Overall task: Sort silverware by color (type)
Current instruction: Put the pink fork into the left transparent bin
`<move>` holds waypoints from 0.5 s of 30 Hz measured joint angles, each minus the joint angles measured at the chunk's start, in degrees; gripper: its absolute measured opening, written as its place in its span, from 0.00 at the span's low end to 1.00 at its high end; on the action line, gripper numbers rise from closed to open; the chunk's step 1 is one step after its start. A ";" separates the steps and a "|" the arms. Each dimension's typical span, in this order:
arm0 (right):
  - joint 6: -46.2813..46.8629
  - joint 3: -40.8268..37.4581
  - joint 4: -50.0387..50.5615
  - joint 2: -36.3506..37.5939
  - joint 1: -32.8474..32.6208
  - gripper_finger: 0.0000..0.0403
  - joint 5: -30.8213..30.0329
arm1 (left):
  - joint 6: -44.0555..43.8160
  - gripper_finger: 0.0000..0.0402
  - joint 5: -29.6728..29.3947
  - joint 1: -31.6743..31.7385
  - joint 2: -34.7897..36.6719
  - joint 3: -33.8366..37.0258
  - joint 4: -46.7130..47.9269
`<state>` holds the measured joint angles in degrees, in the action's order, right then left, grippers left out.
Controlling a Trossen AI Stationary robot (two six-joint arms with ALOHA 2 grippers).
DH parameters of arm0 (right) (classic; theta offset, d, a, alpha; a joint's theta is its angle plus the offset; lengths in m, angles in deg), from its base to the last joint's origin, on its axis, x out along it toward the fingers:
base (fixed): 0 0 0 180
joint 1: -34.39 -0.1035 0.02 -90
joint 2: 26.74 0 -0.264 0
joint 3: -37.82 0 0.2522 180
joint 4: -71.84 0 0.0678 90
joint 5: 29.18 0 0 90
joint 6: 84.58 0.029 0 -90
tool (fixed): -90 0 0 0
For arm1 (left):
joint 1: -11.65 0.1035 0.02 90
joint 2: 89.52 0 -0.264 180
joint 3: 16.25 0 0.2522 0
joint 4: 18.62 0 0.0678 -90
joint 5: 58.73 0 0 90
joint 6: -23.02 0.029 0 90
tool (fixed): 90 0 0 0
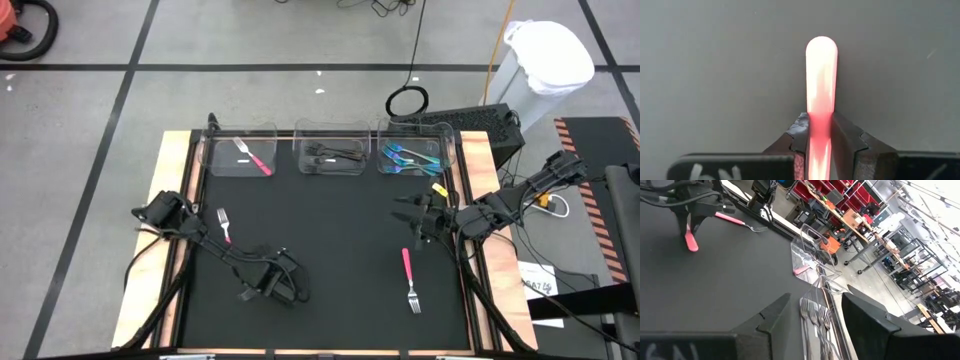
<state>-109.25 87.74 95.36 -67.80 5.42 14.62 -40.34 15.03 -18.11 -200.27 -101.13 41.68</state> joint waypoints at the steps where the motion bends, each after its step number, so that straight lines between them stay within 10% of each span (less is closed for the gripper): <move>1: 0.02 0.00 0.00 0.00 0.00 0.42 0.02 | 0.86 0.12 -0.52 0.10 0.02 -0.52 -0.26; 15: 1.18 0.00 -0.90 -0.11 0.00 0.42 12.29 | 6.99 0.12 -1.87 3.00 0.27 -2.38 0.31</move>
<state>-108.07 87.74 94.46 -67.91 5.42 26.92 -33.35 13.16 -15.12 -200.01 -103.51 41.99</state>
